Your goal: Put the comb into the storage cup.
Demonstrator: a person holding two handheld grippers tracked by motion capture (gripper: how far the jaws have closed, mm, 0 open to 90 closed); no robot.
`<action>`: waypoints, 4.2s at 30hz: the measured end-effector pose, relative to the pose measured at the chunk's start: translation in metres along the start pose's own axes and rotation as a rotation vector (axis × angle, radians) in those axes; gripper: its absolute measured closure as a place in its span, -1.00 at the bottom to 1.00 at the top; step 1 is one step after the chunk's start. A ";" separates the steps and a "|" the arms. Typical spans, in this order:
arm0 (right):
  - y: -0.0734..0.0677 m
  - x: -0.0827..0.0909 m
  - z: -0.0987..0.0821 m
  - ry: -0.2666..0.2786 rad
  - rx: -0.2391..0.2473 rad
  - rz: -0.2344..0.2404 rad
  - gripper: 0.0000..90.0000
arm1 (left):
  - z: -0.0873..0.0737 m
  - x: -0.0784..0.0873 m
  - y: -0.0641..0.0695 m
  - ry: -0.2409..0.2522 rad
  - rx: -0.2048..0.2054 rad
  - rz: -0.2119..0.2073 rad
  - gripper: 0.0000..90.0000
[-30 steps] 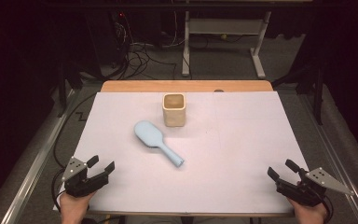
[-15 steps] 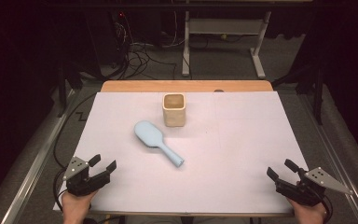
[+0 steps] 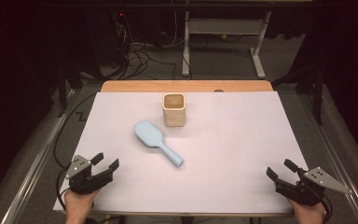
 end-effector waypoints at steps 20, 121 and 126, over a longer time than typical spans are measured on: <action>0.000 0.000 0.000 0.001 0.003 -0.002 -0.51 | 0.008 -0.008 0.014 0.008 -0.017 -0.032 -0.28; -0.001 0.000 0.001 0.012 -0.006 0.016 -0.52 | 0.044 -0.065 0.096 -0.028 -0.080 -0.215 -0.29; -0.001 0.000 0.001 0.011 -0.006 0.017 -0.52 | 0.049 -0.072 0.101 -0.072 -0.071 -0.203 -0.35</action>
Point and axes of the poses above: each handheld gripper's, and its own axes: x roughly backward along the jaws, z roughly out of its top, y roughly to its right, the point moved 4 cm from there along -x, roughly forward along the jaws, and after that the axes turned 4 degrees about z, right-handed, at the moved point
